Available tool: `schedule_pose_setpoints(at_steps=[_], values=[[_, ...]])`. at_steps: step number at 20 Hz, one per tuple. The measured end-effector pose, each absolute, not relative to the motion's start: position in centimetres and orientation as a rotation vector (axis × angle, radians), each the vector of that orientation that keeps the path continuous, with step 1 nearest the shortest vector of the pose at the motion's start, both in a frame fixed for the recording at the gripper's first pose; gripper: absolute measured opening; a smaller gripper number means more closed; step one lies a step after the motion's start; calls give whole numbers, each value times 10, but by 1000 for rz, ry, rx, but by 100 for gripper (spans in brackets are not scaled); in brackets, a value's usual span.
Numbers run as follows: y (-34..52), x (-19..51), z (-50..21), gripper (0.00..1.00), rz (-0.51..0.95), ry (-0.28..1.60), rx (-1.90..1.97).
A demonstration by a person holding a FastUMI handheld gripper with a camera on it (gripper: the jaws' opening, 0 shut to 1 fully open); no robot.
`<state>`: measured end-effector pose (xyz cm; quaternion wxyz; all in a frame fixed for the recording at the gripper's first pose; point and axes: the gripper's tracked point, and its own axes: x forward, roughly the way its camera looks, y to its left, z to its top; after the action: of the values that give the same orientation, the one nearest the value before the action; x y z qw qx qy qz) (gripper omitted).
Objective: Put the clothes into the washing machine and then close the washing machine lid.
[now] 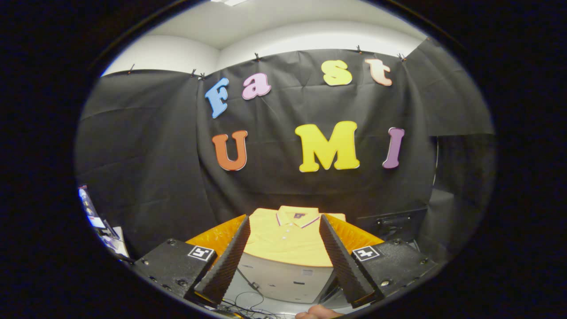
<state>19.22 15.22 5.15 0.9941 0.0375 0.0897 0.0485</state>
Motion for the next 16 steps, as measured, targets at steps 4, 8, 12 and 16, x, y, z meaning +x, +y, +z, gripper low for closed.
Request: schedule_pose_setpoints(at_steps=[4, 8, 12, 16], values=[[172, 250, 35, 99, 165, 323, 83], [181, 305, 4, 98, 192, 546, 137], [172, 355, -26, 98, 145, 727, 111], [159, 385, -65, 99, 90, 933, 66]])
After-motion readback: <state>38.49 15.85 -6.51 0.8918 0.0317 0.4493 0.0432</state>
